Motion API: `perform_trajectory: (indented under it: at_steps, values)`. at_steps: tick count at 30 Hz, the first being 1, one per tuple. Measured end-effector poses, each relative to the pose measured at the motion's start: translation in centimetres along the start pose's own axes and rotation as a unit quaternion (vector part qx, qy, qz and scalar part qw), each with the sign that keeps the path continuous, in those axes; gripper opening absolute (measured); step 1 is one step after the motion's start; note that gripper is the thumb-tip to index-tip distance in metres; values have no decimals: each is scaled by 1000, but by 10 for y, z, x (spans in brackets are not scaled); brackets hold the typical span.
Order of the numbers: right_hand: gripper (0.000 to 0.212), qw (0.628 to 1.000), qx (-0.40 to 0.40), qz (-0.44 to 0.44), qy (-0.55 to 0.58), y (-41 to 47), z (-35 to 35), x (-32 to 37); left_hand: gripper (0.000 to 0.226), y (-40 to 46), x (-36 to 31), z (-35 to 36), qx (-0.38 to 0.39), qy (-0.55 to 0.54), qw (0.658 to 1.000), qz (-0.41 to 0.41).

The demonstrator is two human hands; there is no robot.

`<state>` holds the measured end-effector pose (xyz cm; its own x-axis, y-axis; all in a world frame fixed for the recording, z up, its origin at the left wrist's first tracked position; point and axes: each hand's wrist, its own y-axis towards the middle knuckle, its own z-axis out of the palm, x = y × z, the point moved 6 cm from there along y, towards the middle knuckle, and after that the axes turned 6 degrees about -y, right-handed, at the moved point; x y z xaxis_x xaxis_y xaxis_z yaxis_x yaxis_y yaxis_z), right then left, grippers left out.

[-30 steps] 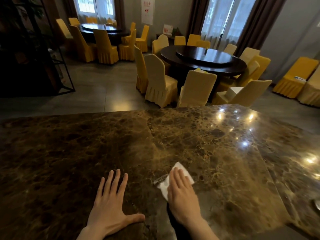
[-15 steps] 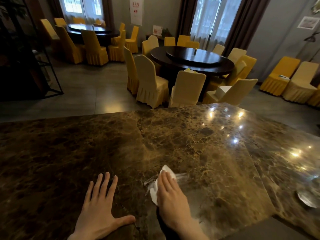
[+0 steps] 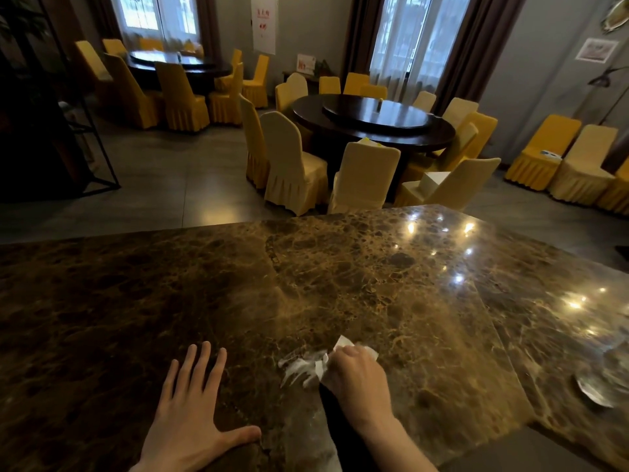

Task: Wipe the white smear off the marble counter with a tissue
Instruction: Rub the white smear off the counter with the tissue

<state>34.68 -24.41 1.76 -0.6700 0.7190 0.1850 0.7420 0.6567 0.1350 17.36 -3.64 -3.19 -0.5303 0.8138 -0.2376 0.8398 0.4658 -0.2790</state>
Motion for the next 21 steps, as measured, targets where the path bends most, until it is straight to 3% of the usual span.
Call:
perform_trajectory:
  at_steps: [2, 5, 8, 11, 16, 21]
  values:
    - [12, 994, -33, 86, 63, 5, -13, -25, 154, 0, 0, 1, -2, -4, 1000, 0]
    - [12, 954, -120, 208, 180, 12, -37, -66, 154, 0, 0, 1, -6, -6, 1000, -2]
    - [15, 936, -176, 253, 171, 19, -49, -90, 153, -1, 0, 2, -7, -3, 1000, 0]
    - [15, 957, -160, 199, 135, 22, -40, -77, 153, -1, 0, 1, -16, -16, 1000, 2]
    - [35, 997, -37, 39, 48, 12, 0, -36, 152, -2, -1, -2, -38, -32, 999, 14]
    - [39, 999, -37, -16, 20, -2, -2, -42, 152, -1, 1, 0, -37, -37, 999, 11]
